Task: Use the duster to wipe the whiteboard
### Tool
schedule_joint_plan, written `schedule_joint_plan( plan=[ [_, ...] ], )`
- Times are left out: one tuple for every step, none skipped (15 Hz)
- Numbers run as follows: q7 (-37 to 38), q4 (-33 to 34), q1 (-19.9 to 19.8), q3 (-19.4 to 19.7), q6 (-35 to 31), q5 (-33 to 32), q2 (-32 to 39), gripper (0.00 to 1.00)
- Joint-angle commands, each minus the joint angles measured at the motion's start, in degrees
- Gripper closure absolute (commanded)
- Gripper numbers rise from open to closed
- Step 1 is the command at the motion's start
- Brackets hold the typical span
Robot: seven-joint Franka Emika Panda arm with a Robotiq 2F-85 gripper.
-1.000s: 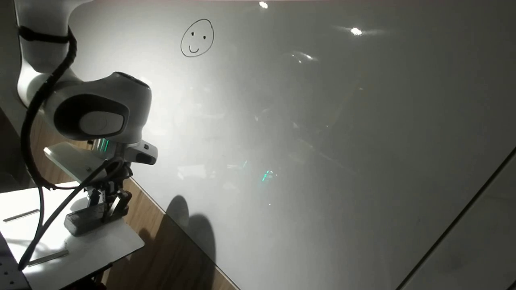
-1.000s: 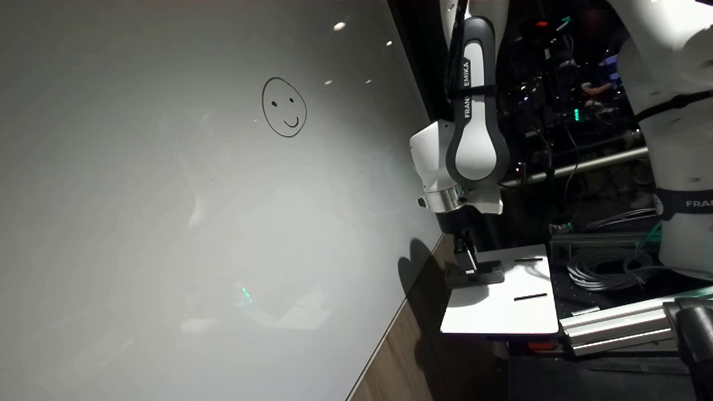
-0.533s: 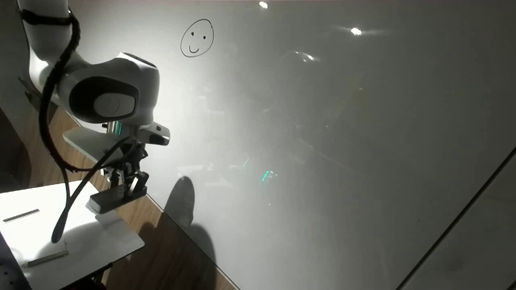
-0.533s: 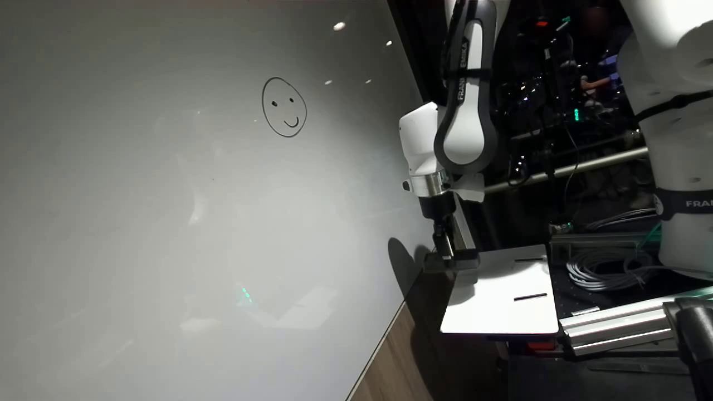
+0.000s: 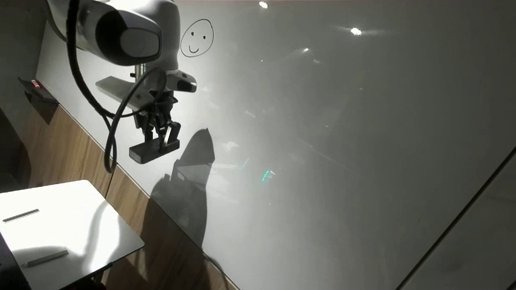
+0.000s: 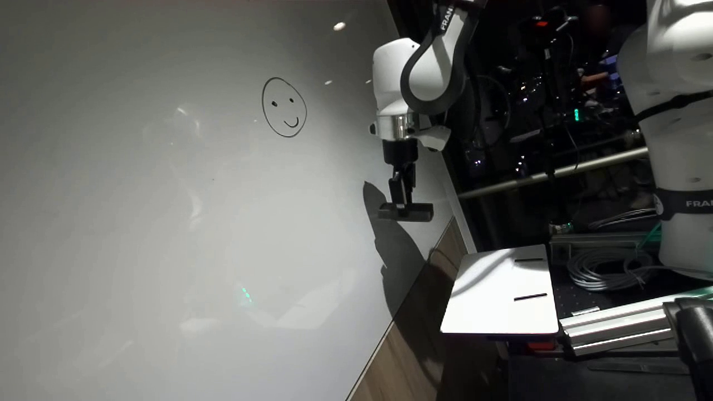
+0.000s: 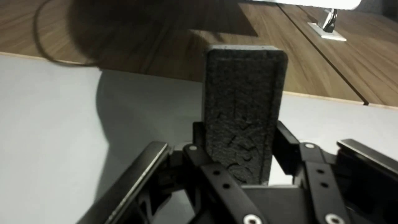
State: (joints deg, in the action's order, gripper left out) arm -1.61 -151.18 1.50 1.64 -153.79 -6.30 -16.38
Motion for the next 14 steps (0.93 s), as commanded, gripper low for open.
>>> schedule_joint_plan(
  plan=[
    [-0.4,3.1,0.7,-0.9,8.3,3.1,-7.0,0.71],
    [-0.3,4.2,1.1,-1.0,10.3,3.8,-8.4,0.71],
    [-0.3,5.0,1.2,-1.3,12.3,4.0,-10.2,0.71],
    [-0.6,5.7,1.3,-1.4,14.5,4.2,-11.9,0.71],
    [-0.8,6.1,1.4,-1.4,16.6,4.5,-13.7,0.71],
    [-0.9,6.0,1.7,-1.5,18.7,5.0,-16.1,0.71],
    [-1.2,5.8,2.1,-1.5,20.8,5.5,-18.6,0.71],
    [-1.2,5.4,2.6,-1.6,22.8,6.2,-21.1,0.71],
    [-1.1,5.4,3.0,-1.7,24.3,6.7,-23.0,0.71],
    [-0.6,5.2,3.3,-2.1,24.8,7.3,-24.8,0.71],
    [-0.7,5.2,3.9,-2.1,25.2,8.1,-26.2,0.71],
    [-0.5,5.1,4.6,-2.3,24.8,9.0,-27.0,0.71],
    [-0.5,4.8,5.3,-2.4,23.7,10.0,-28.0,0.71],
    [-0.5,4.4,5.9,-2.6,22.0,11.0,-28.7,0.71]
  ],
)
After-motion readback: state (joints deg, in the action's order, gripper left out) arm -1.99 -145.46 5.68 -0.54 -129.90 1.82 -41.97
